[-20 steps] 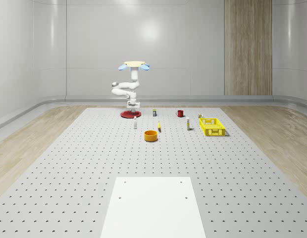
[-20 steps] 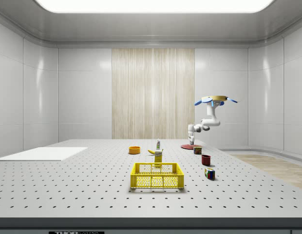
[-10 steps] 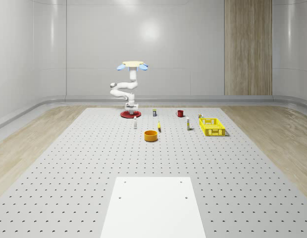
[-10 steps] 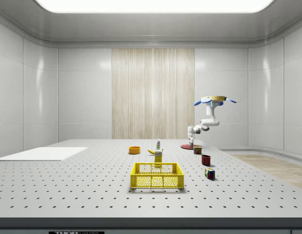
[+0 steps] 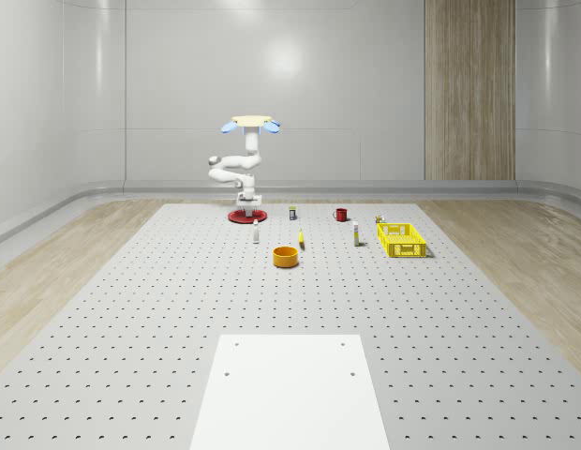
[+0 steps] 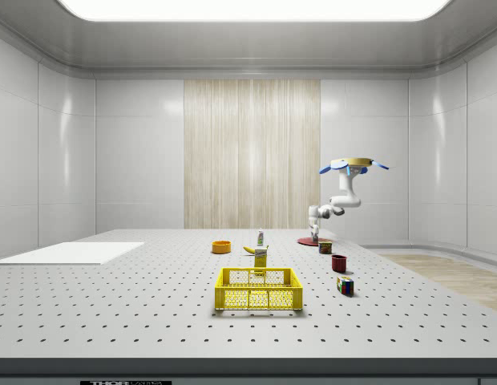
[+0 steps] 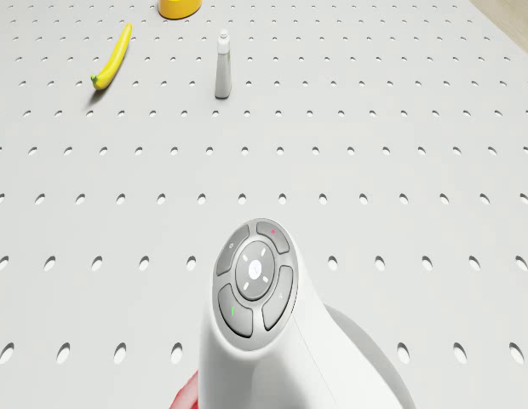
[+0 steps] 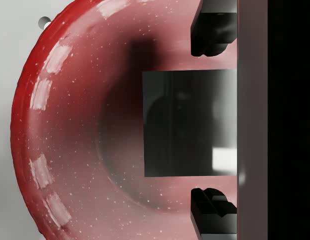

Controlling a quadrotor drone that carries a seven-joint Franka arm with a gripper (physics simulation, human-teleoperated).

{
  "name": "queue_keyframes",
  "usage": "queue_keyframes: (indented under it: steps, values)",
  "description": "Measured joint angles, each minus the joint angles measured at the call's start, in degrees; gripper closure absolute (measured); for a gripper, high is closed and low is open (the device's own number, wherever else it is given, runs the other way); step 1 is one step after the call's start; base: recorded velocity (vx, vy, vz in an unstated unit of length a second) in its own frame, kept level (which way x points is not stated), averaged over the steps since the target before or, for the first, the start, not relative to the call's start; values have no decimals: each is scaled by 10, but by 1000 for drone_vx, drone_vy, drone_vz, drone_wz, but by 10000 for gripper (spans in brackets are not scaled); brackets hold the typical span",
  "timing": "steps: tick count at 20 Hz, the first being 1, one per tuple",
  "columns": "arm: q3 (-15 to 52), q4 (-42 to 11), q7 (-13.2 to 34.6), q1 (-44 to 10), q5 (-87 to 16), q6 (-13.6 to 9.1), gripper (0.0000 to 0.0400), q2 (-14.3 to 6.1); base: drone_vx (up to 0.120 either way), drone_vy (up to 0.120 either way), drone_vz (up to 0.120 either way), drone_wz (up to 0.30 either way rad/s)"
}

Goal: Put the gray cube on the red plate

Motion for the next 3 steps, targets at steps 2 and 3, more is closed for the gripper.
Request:
queue_keyframes:
  steps: [2, 3]
  values:
    - [6, -2, 0, 1, 5, -3, 5, 0, 0, 0, 0, 0]
    - [7, -3, 0, 2, 7, -4, 4, 1, 0, 0, 0, 0]
